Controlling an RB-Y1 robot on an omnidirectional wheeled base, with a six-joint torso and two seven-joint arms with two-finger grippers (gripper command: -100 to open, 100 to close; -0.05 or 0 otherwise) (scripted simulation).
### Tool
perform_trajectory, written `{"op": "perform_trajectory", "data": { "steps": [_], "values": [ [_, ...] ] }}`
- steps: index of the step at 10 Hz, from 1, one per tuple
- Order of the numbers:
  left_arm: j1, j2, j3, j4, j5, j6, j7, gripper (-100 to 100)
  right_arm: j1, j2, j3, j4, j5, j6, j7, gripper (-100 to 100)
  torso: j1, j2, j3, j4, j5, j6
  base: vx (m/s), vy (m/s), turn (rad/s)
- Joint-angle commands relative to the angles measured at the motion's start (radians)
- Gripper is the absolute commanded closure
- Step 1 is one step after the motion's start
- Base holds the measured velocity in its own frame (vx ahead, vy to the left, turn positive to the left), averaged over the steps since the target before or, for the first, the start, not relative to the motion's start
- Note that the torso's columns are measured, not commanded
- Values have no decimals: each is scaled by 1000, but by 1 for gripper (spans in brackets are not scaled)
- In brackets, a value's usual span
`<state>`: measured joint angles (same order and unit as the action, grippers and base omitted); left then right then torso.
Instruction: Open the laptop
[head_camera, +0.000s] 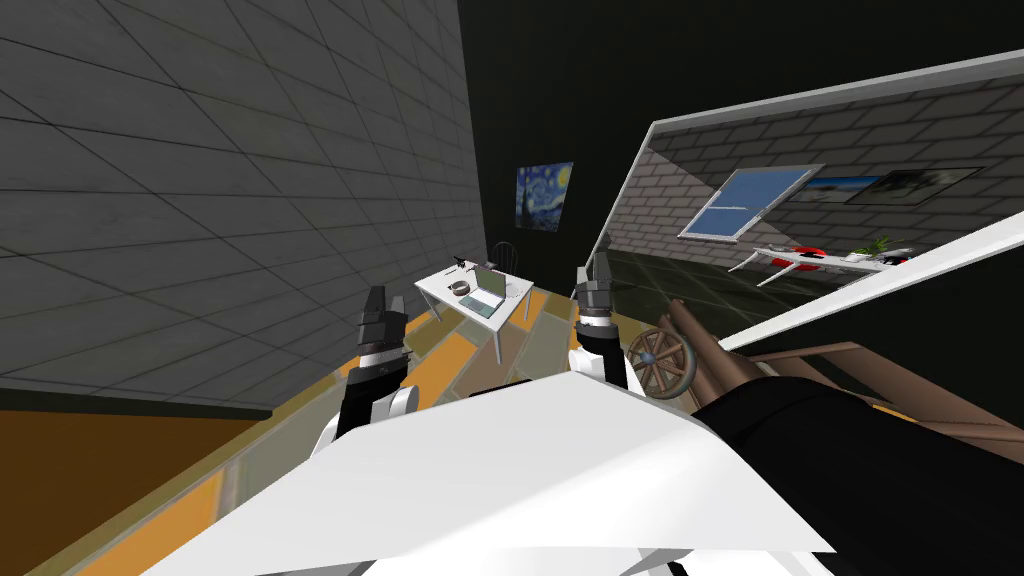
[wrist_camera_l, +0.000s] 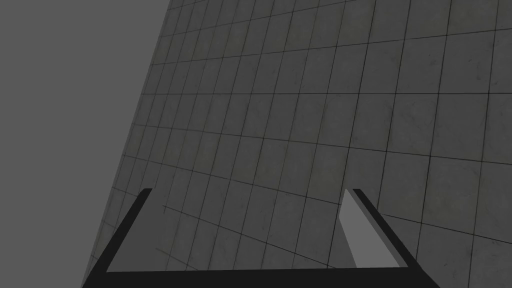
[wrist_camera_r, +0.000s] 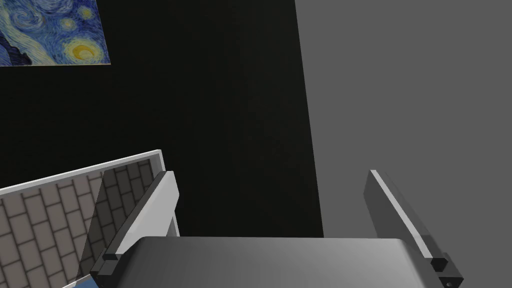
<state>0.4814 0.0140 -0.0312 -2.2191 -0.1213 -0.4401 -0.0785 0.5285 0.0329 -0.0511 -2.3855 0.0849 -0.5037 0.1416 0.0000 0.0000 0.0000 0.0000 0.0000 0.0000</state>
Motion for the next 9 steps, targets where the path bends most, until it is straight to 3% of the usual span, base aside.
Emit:
{"op": "perform_trajectory", "data": {
  "steps": [1, 9],
  "values": [
    [0, 0, 0, 0, 0, 0, 0, 0, 0, 0, 0, 0, 0, 0, 0, 0, 0, 40, -82, 41, 0, 0, 0, 0, 0],
    [0, 0, 0, 0, 0, 0, 0, 0, 0, 0, 0, 0, 0, 0, 0, 0, 0, 618, -1234, 617, 0, 0, 0, 0, 0]
  ]
}}
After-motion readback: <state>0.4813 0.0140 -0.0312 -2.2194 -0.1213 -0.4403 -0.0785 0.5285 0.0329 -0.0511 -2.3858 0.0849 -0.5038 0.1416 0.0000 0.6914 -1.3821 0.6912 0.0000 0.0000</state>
